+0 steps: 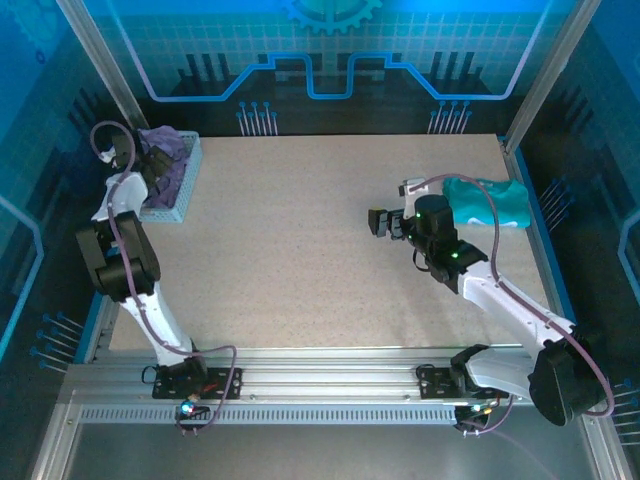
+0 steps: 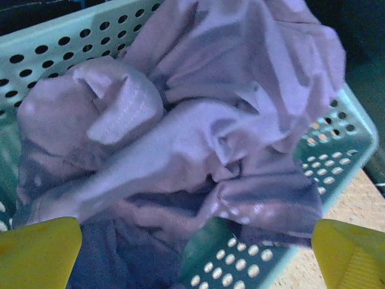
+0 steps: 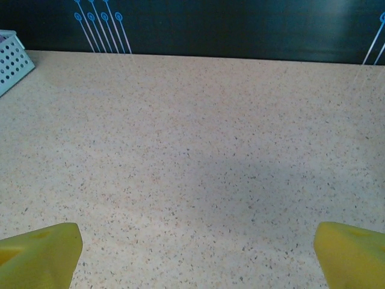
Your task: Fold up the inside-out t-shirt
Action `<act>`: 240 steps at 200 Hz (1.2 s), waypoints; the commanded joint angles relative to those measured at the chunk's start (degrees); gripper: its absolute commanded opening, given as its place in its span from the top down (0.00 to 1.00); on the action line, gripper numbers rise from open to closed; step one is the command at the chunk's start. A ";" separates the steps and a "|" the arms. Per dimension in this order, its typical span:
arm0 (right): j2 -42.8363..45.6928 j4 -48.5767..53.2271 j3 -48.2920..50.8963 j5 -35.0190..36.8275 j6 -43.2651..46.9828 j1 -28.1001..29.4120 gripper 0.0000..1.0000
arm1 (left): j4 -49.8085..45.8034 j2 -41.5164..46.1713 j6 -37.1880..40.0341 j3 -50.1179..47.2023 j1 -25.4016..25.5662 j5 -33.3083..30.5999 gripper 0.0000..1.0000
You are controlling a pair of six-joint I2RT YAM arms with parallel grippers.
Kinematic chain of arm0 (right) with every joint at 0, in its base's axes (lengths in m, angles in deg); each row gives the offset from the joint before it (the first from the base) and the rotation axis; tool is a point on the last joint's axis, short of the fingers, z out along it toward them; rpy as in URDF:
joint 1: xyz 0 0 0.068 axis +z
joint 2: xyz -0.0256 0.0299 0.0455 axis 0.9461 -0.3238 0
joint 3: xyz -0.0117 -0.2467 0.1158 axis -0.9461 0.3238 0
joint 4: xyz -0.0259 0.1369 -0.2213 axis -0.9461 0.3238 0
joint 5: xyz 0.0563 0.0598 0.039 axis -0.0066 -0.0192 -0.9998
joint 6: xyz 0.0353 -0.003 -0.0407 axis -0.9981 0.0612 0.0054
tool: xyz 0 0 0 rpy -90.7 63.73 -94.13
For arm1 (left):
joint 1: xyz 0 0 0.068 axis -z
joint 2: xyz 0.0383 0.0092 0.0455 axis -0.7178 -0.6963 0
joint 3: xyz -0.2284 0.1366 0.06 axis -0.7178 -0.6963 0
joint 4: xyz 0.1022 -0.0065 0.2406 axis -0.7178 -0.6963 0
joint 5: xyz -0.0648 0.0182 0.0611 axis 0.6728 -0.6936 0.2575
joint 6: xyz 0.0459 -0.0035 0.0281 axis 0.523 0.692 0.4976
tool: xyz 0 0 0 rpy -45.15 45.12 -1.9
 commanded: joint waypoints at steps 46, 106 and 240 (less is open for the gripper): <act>-0.48 0.81 0.46 0.12 -1.52 0.49 0.00 | -11.88 -13.97 2.64 18.19 -0.92 -2.18 0.06; -3.58 0.56 -1.00 -0.05 -1.73 0.45 0.00 | -13.36 -21.42 2.51 23.91 -1.75 -1.20 0.12; -9.70 4.65 -7.62 -0.93 -2.07 0.50 0.00 | -0.21 -0.99 -8.02 8.82 -2.29 11.84 1.00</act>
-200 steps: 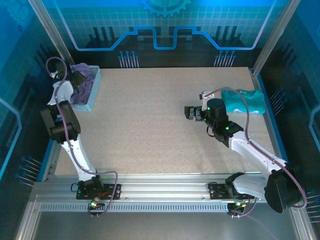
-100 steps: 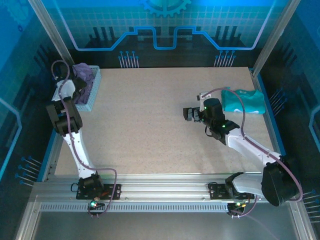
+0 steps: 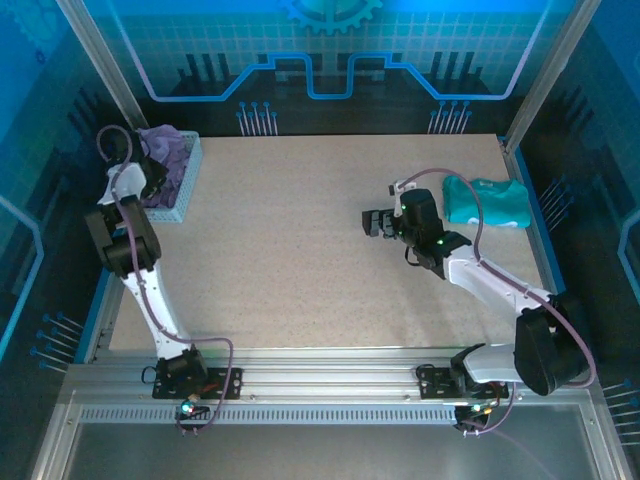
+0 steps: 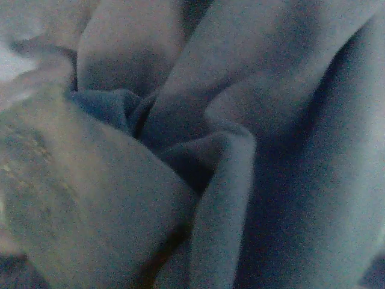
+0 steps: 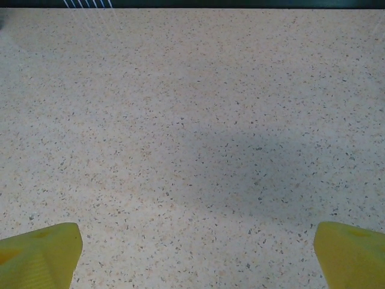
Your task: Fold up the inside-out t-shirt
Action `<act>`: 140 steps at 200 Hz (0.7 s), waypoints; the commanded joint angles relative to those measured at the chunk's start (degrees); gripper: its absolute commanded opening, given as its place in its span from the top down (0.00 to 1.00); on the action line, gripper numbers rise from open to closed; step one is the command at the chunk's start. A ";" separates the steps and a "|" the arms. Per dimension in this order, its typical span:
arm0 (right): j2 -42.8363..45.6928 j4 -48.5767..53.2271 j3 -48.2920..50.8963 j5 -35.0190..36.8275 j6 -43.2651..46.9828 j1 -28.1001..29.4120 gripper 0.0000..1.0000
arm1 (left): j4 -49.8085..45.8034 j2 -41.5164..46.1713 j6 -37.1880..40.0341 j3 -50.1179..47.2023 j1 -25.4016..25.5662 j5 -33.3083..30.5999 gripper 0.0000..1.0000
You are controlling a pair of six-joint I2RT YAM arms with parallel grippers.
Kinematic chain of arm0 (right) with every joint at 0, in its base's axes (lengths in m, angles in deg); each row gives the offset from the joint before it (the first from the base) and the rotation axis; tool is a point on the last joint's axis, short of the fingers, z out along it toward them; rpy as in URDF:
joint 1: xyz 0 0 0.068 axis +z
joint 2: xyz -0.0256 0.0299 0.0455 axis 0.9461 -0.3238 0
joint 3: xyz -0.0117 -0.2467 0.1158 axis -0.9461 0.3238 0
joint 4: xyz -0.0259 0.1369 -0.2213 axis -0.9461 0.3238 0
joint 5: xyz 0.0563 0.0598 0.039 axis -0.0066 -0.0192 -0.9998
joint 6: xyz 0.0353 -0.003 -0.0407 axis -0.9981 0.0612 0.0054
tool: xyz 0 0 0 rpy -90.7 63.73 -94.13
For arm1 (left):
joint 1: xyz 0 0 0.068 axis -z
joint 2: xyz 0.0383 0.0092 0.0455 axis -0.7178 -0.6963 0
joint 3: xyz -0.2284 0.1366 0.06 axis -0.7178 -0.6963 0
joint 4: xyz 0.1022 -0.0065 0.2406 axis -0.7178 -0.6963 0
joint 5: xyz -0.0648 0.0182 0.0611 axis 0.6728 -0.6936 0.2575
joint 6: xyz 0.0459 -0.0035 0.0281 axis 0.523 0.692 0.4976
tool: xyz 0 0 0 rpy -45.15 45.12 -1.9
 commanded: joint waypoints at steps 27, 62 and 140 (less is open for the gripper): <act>2.57 3.63 -3.06 -0.35 0.49 0.49 0.00 | 14.53 25.70 -10.33 -11.00 0.32 6.01 1.00; 7.76 7.17 -2.66 1.19 1.62 0.01 0.00 | 14.77 38.81 -7.64 -8.14 4.68 6.35 1.00; 13.69 25.14 -13.15 -3.49 8.76 -5.29 0.00 | 12.28 53.23 3.19 -2.96 32.61 -0.34 1.00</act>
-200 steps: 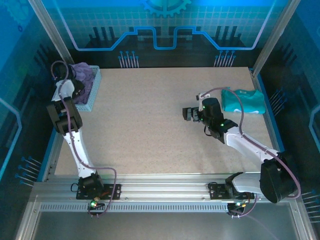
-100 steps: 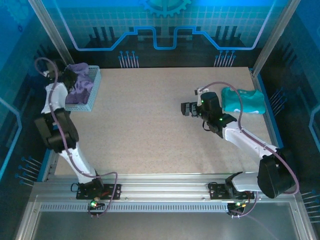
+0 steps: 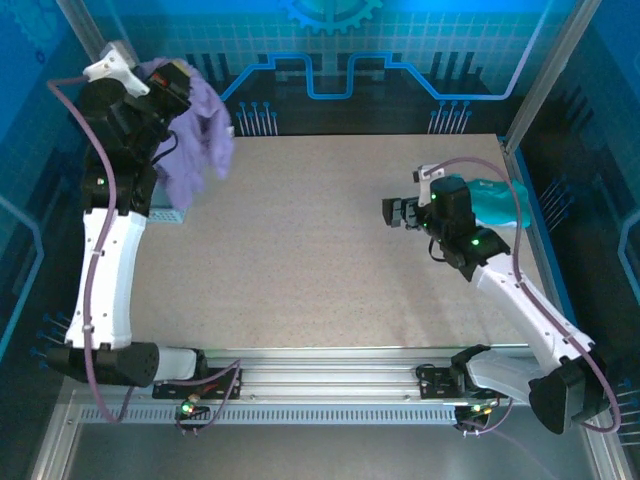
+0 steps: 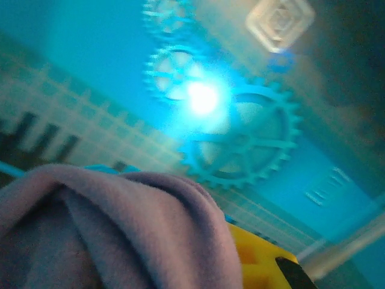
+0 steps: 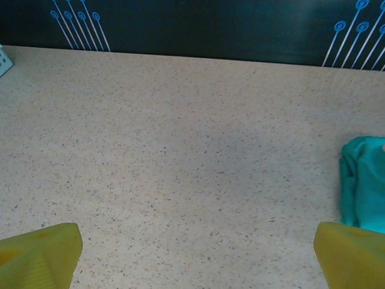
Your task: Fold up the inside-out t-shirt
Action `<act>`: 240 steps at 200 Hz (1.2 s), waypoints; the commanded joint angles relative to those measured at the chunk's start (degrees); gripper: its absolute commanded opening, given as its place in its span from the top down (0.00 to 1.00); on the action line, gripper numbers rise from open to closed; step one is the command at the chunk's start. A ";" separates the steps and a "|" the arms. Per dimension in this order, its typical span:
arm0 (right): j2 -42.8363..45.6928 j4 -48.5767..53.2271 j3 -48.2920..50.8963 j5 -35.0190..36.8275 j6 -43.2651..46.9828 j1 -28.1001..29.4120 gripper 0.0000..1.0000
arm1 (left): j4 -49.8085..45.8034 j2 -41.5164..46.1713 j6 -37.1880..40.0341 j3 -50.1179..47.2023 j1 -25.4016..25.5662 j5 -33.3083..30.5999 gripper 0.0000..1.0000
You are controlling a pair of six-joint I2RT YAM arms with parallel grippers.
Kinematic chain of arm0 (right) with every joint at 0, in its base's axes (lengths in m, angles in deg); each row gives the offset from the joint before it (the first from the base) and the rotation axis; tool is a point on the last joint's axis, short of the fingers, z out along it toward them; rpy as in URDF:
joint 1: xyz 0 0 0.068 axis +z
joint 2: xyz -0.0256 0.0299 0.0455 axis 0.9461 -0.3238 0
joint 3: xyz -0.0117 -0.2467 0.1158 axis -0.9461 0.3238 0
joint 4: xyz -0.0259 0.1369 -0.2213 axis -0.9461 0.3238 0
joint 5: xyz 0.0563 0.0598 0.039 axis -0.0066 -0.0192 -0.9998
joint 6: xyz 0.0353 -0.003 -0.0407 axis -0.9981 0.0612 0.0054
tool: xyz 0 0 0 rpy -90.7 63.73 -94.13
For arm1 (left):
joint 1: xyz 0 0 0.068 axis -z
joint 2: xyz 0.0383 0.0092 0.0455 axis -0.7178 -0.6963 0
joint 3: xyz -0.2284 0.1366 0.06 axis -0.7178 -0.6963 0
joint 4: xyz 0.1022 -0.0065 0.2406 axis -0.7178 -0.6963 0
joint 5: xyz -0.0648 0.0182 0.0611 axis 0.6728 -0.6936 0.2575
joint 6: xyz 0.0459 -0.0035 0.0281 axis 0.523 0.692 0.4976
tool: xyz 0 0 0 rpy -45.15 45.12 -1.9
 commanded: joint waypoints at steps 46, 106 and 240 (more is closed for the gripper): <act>0.85 15.66 -9.61 -4.87 5.05 -3.09 0.00 | 1.25 -1.22 8.56 2.25 23.63 -9.91 1.00; 1.81 16.82 -7.81 -6.10 3.45 -3.59 0.00 | 7.54 -10.72 -0.27 -7.77 33.74 -12.59 1.00; -21.41 -0.10 -2.12 -12.11 -6.17 2.90 0.10 | -1.49 -6.13 -3.09 -42.62 32.23 -3.94 0.11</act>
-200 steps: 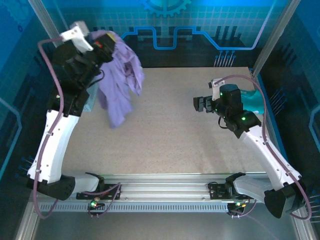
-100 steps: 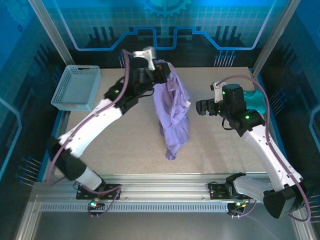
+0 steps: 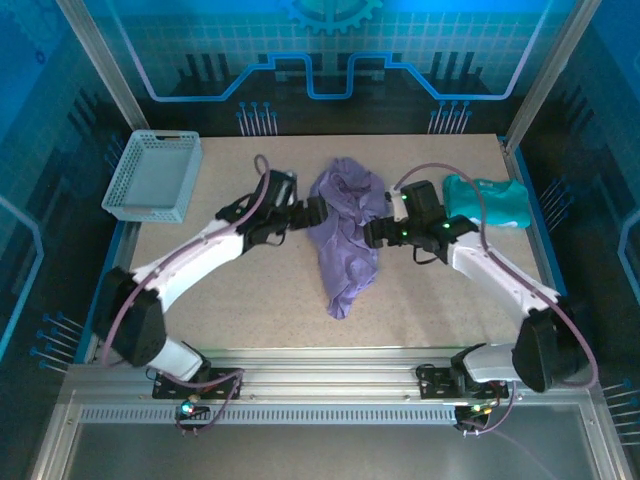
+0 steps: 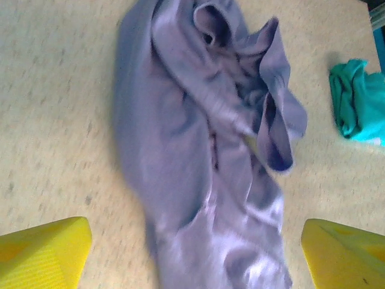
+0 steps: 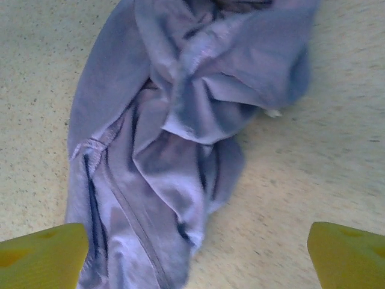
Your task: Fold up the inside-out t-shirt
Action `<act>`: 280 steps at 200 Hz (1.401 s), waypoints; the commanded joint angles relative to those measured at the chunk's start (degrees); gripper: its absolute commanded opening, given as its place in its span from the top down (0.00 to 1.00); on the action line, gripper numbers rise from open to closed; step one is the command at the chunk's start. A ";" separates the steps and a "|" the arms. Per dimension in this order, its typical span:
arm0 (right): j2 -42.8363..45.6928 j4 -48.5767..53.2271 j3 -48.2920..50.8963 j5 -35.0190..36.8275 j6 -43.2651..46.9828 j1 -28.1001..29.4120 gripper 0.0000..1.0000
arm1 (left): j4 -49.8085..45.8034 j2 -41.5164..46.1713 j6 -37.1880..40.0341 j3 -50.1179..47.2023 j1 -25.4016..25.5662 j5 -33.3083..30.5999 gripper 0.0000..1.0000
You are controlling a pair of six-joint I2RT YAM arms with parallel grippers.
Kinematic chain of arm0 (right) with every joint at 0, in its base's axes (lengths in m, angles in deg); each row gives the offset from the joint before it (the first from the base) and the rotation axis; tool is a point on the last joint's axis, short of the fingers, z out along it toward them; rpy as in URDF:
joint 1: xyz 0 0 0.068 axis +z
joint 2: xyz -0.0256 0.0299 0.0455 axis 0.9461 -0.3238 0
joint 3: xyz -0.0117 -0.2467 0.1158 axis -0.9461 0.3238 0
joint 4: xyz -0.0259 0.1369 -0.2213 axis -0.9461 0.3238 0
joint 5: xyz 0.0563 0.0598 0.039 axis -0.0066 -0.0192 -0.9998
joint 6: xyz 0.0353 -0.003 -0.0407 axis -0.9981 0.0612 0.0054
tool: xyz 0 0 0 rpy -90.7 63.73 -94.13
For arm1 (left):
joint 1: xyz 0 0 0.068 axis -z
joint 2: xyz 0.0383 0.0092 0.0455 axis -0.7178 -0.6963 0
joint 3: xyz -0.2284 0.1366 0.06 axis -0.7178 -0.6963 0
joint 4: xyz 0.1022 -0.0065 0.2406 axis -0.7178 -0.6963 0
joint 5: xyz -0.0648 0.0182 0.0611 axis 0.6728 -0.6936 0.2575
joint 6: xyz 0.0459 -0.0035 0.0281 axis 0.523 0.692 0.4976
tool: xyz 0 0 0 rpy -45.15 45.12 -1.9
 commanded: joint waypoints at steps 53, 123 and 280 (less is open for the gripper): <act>-19.27 -9.88 -8.42 -5.21 -6.71 -4.19 0.21 | 9.87 -7.04 -7.56 -10.37 12.53 4.84 0.16; -23.17 -9.55 -15.62 -8.54 -5.45 -7.16 0.93 | 8.35 -9.93 0.35 -7.28 9.64 1.88 1.00; 12.64 5.30 -40.06 -6.43 5.47 -16.34 1.00 | 0.16 28.21 16.13 18.35 -9.39 -18.88 1.00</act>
